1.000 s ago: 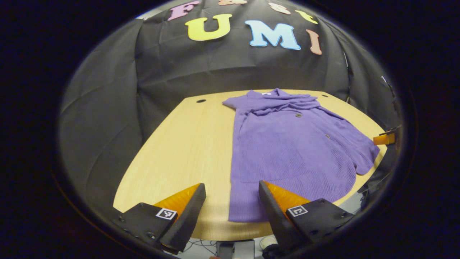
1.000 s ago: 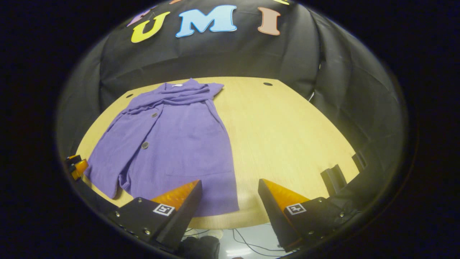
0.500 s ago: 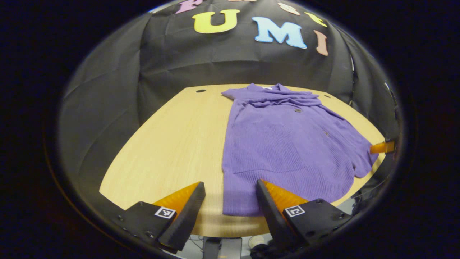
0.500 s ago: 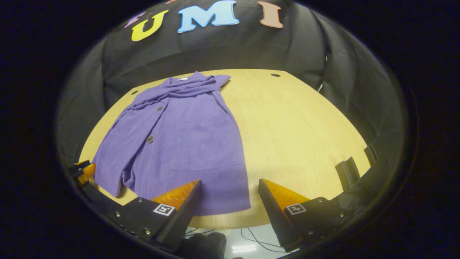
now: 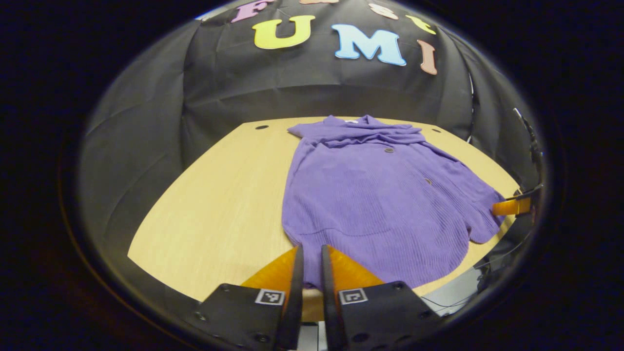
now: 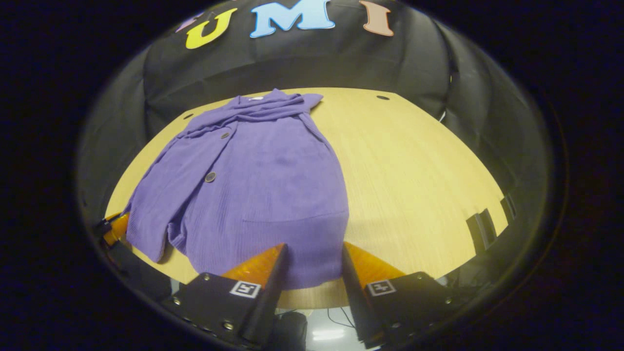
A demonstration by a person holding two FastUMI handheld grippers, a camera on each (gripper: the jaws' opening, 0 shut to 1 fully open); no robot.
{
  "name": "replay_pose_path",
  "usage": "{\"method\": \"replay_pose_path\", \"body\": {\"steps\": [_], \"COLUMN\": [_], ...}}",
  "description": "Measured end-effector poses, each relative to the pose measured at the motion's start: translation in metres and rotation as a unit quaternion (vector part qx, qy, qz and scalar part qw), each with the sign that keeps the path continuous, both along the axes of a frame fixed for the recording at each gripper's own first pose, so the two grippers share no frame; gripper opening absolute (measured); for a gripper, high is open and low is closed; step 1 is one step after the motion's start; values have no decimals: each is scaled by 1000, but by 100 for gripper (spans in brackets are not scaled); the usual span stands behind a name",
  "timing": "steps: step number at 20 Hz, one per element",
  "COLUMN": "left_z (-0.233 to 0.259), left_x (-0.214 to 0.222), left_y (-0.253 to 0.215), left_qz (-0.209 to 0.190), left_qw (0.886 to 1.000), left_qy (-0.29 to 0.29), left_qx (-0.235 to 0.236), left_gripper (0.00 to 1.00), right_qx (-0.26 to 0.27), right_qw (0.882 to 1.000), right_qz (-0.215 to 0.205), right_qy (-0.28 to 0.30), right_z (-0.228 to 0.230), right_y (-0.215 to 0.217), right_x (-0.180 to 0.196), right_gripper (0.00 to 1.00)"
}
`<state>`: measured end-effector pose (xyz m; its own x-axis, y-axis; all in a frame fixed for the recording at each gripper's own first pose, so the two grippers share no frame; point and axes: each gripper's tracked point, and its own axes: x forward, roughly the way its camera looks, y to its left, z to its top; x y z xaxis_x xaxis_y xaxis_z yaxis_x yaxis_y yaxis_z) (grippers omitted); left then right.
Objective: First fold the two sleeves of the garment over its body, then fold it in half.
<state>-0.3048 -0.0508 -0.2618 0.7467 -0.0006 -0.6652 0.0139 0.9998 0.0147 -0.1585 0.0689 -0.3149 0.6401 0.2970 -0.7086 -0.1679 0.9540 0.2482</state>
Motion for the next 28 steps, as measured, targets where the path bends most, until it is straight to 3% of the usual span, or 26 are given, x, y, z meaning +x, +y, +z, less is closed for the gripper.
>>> {"method": "replay_pose_path", "body": {"steps": [1,2,4,7,10,13,19,24,28], "left_z": [-1,-2,-4,-3,10,56,138,180,213], "left_x": [0,1,1,1,-5,5,20,63,115], "left_y": [-1,-4,-11,-26,-40,-49,-69,-73,-57], "left_qz": [5,0,0,8,23,45,85,83,73], "left_qw": [1000,1000,999,999,997,995,986,977,973], "left_qy": [3,6,19,44,70,46,-5,-38,-67], "left_qx": [10,23,36,16,-36,-76,-142,-190,-211], "left_gripper": [17,12,9,6,7,6,6,6,6], "right_qx": [4,10,20,39,96,146,180,187,197], "right_qw": [1000,1000,1000,999,995,989,982,977,973], "right_qz": [3,2,-3,5,8,2,26,41,19], "right_qy": [-4,-3,-3,4,22,-3,-55,-95,-117], "right_z": [1,1,-2,-1,7,34,99,144,178], "right_y": [3,6,11,13,12,1,-16,-12,-8], "right_x": [-1,-2,0,-1,-2,6,25,56,93], "right_gripper": [57,41,17,7,2,2,2,2,2]}}
